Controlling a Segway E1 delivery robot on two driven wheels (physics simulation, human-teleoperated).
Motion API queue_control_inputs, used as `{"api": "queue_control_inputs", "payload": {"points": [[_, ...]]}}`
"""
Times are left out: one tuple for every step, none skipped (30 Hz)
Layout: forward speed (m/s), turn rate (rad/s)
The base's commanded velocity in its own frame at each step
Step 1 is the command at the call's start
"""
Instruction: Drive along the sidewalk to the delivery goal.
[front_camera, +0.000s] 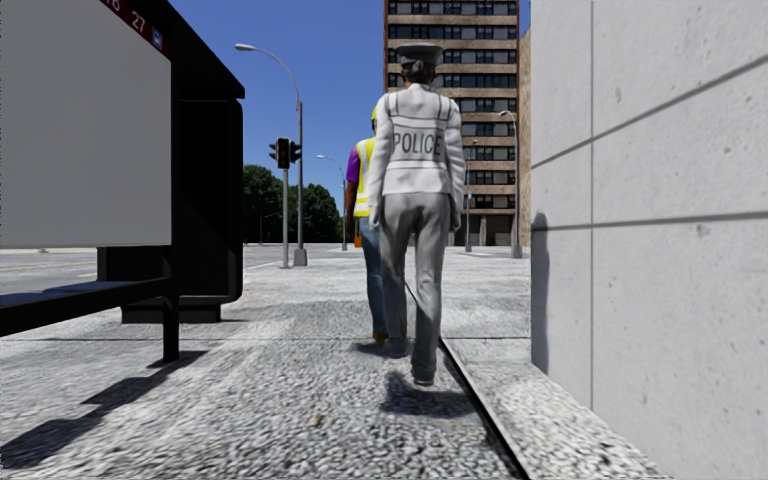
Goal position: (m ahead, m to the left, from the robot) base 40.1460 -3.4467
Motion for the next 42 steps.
{"api": "queue_control_inputs", "payload": {"points": [[0.98,0.00],[0.97,0.00],[0.97,0.00],[0.96,0.00],[0.96,0.00],[0.96,0.00],[0.96,0.00],[0.96,0.00],[0.96,0.00],[0.96,0.00],[0.96,0.00],[0.96,0.00],[0.96,0.00],[0.96,0.00],[0.96,0.00],[0.96,0.00],[0.95,0.00],[0.95,0.00],[0.90,0.00],[0.87,0.00],[0.86,0.00],[0.86,0.00],[0.85,0.00],[0.85,0.00],[0.85,0.00],[0.85,0.00],[0.85,0.00],[0.85,0.00],[0.85,0.00],[0.85,0.00],[0.85,0.00],[0.85,0.00],[0.85,0.00],[0.85,0.00],[0.85,0.00],[0.85,0.00],[0.85,0.00],[0.85,0.00],[0.85,0.00],[0.85,0.00],[0.85,0.00],[0.85,0.00]]}}
